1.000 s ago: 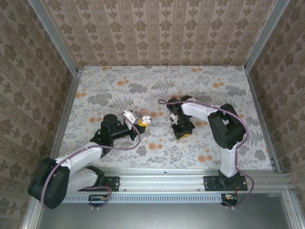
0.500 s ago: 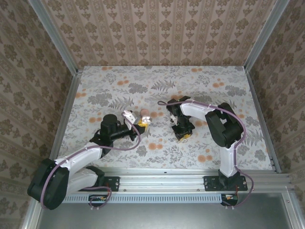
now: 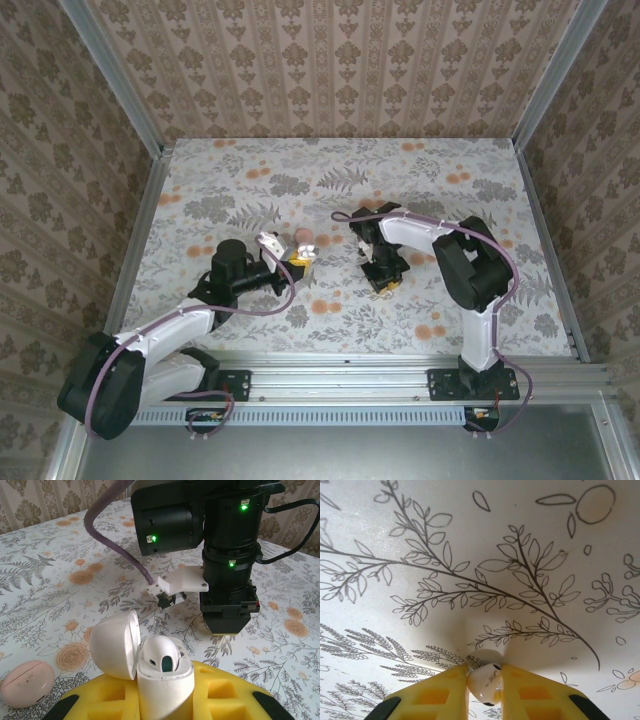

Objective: Insert wireless bluetooth earbuds into charging case

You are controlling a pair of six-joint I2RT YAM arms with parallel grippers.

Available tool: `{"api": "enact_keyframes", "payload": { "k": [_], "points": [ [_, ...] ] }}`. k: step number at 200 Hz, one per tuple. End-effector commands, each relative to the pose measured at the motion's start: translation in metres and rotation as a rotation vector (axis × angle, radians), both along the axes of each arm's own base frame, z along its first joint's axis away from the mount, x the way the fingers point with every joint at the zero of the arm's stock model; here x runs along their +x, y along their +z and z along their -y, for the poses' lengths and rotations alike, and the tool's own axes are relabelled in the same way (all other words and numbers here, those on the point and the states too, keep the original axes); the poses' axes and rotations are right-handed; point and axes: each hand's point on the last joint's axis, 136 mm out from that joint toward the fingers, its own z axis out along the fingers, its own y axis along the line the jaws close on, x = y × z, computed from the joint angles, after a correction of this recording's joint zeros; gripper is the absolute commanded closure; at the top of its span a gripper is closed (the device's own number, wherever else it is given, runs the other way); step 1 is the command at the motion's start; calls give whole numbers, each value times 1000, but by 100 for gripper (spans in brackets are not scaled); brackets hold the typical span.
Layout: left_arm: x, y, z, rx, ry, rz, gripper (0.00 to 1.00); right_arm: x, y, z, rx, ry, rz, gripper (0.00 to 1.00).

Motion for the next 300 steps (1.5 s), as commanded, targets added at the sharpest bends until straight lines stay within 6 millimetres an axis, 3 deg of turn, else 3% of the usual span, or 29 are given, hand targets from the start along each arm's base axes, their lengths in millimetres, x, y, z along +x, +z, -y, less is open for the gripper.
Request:
{"api": "enact_keyframes", "payload": {
  "k": [1,37,94,102,134,168,224,300],
  "points": [
    [4,14,6,-20,-9,48,91,12,20,-9,71,-62,124,80],
    [6,7,10,-39,-12,42,91,30,54,-35,294,-184,318,81],
    [0,8,19,-52,-49,96,91,51,127,-76,736,-264,595,80],
    [0,10,20,-52,-53,106,91,51,147,-81,814,-254,645,80],
    [-2,12,21,-50,-58,126,91,49,187,-92,1015,-239,747,78],
    [-3,16,23,-51,-68,141,91,43,215,-106,1158,-200,785,77],
    [-4,22,24,-50,-76,164,91,36,240,-131,1268,-132,788,77],
    [-1,36,20,-75,-42,198,91,23,229,-150,1300,-117,728,76]
  ]
}}
